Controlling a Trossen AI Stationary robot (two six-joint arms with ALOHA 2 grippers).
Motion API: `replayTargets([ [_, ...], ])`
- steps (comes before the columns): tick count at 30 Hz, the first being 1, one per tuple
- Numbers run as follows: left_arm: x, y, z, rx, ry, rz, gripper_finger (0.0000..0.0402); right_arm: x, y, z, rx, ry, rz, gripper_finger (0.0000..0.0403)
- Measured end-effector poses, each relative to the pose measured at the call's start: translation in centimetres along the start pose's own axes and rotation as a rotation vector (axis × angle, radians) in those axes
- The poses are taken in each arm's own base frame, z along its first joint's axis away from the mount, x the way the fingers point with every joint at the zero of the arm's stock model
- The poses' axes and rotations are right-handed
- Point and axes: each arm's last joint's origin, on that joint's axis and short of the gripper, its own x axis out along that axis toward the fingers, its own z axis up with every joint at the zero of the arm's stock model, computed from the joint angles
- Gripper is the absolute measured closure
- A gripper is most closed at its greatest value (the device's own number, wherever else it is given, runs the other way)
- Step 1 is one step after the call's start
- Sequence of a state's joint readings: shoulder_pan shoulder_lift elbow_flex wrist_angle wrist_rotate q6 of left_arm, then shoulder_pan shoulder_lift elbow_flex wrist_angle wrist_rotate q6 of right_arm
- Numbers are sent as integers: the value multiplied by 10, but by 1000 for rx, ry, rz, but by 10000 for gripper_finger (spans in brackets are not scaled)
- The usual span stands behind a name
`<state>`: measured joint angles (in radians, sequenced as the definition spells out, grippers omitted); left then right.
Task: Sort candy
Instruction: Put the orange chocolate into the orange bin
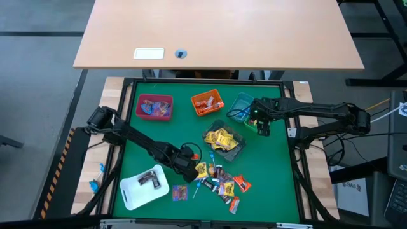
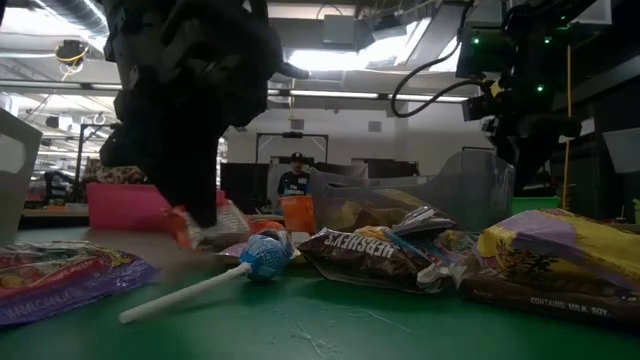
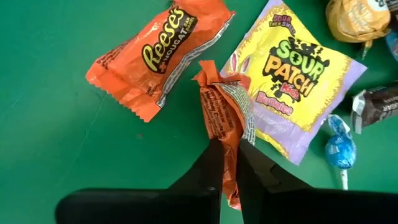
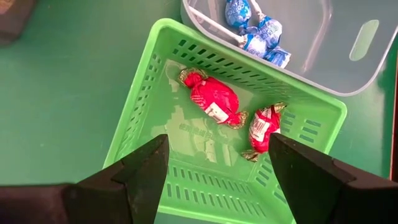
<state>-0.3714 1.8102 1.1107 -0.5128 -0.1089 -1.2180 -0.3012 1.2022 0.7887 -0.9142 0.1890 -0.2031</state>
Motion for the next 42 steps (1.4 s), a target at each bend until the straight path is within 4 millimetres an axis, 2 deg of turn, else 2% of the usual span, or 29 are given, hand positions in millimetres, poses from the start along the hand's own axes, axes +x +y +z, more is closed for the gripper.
replayTargets([
  [6, -10, -3, 3, -6, -6, -49, 389, -2, 0, -1, -7, 16, 3, 127],
  [13, -35, -8, 13, 46, -47, -174, 389, -22, -5, 3, -12, 48, 13, 127],
  [17, -49, -10, 27, 88, -122, -253, 389, -32, -5, 6, 16, 29, 93, 127],
  [23, -56, -3, 64, 204, -288, -293, 389, -40, -1, 11, 136, -13, 294, 127],
  [29, -58, 23, 115, 279, -449, -206, 389, -42, 4, 12, 221, -15, 480, 127],
  [36, -65, 61, 166, 367, -644, -17, 389, -43, 6, 16, 320, -26, 510, 127],
  [42, -71, 85, 192, 385, -741, 110, 389, -48, 28, 26, 274, -84, 541, 127],
])
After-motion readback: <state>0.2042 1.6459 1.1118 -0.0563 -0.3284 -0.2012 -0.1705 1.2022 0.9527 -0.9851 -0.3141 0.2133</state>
